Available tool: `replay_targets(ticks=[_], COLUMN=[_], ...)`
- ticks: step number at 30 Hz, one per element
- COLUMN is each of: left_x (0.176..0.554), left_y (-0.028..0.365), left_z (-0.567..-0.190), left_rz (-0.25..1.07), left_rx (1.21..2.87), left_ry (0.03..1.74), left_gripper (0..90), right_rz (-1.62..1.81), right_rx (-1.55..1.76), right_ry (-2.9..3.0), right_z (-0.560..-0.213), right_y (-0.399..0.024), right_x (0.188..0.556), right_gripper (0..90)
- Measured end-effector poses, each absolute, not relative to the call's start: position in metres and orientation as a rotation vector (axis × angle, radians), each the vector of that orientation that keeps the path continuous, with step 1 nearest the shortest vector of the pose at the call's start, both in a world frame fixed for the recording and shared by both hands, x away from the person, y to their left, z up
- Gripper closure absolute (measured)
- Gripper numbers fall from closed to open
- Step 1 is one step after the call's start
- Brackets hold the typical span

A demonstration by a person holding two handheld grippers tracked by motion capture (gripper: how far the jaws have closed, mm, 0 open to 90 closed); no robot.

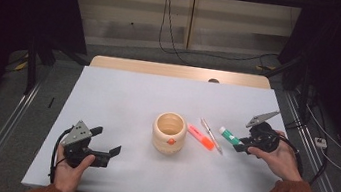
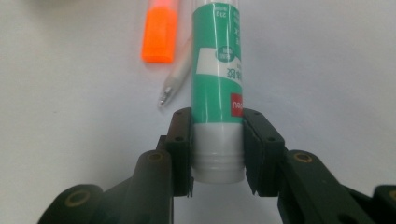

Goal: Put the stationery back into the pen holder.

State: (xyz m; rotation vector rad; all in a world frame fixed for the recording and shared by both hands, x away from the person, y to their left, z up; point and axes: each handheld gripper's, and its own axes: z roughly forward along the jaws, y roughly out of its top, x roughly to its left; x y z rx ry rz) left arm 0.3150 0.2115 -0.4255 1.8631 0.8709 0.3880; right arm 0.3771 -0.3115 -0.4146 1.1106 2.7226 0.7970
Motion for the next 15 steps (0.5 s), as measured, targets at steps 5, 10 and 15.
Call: replay_targets(ticks=[5, 10, 15], left_x=[0.315, 0.315, 0.314], left_y=[0.212, 0.211, 0.207], left_z=[-0.425, -0.424, -0.423], left_rz=[0.388, 0.374, 0.351], left_rx=[1.861, 1.866, 1.88], left_ry=[0.868, 0.864, 0.84], left_gripper=[5.6, 5.8, 5.8], right_rz=[0.837, 0.872, 0.893], right_rx=[1.072, 1.012, 0.938], right_ry=[2.735, 2.765, 2.79], right_z=[-0.41, -0.405, -0.398], right_y=[-0.308, -0.303, -0.293], right_x=[0.369, 0.358, 0.351], right_gripper=[66.6, 66.6, 66.6])
